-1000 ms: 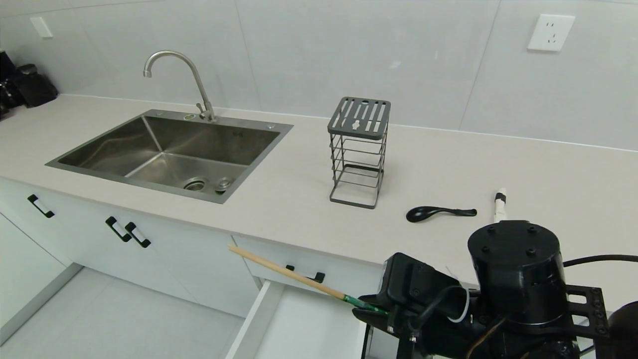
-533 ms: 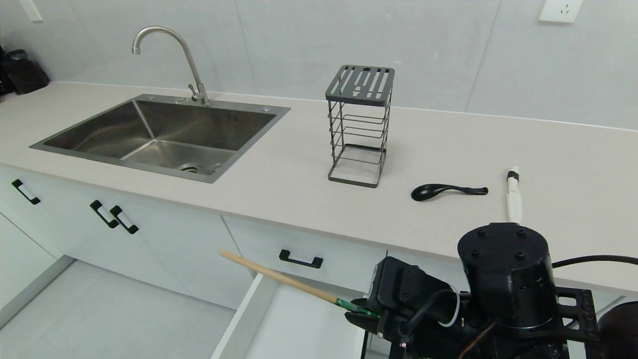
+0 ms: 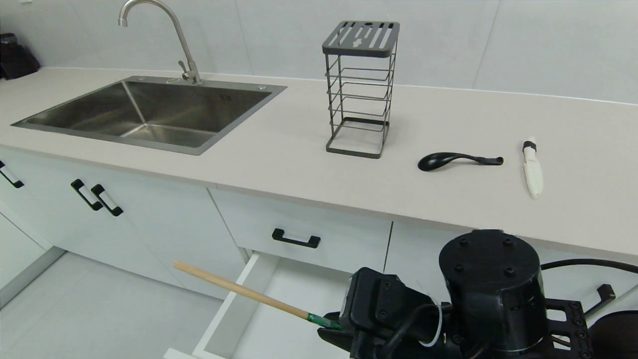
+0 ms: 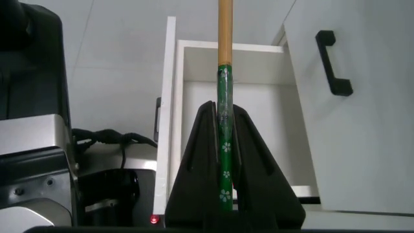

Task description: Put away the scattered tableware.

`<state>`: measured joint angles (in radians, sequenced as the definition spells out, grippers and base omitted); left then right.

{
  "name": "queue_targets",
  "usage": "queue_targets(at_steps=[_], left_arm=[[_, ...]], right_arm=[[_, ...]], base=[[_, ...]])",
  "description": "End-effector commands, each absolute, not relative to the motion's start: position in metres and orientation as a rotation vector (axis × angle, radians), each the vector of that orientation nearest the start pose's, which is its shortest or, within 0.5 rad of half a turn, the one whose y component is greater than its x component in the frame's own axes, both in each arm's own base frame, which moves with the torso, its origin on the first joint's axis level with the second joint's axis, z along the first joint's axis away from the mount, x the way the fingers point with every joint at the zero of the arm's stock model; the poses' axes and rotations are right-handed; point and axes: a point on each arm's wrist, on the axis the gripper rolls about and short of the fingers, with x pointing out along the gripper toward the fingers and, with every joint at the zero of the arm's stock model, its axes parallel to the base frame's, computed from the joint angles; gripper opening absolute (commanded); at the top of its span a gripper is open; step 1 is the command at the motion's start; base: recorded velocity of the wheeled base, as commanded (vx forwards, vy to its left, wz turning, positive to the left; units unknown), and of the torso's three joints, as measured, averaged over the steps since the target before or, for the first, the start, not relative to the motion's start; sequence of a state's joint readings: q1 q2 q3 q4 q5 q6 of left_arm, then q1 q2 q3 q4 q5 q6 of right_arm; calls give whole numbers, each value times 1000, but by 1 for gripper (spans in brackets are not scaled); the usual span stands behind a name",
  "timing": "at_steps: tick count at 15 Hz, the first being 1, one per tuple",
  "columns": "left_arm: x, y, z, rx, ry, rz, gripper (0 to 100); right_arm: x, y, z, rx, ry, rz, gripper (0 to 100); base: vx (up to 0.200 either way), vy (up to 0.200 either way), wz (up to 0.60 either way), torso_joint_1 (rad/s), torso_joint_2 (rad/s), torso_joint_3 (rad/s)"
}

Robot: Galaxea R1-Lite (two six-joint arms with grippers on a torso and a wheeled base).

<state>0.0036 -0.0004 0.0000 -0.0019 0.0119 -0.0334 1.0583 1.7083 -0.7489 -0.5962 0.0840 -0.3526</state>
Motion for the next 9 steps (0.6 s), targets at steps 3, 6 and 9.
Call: queue_targets(at_steps=[3,6,9], left_arm=[[-23,0,76,-34,-3,17,100],[-23,0,76,-34,-3,17,100],[-23,0,76,-34,-3,15,100]], right_arm=[[145,262,161,-488,142,1185,0],[145,262,161,-487,141,1183,0],[148,266,166,-485,125,1174,0]], base=[[0,0,0,-259,486,225],[0,0,0,-250,450,198],[0,0,0,-256,354,124]])
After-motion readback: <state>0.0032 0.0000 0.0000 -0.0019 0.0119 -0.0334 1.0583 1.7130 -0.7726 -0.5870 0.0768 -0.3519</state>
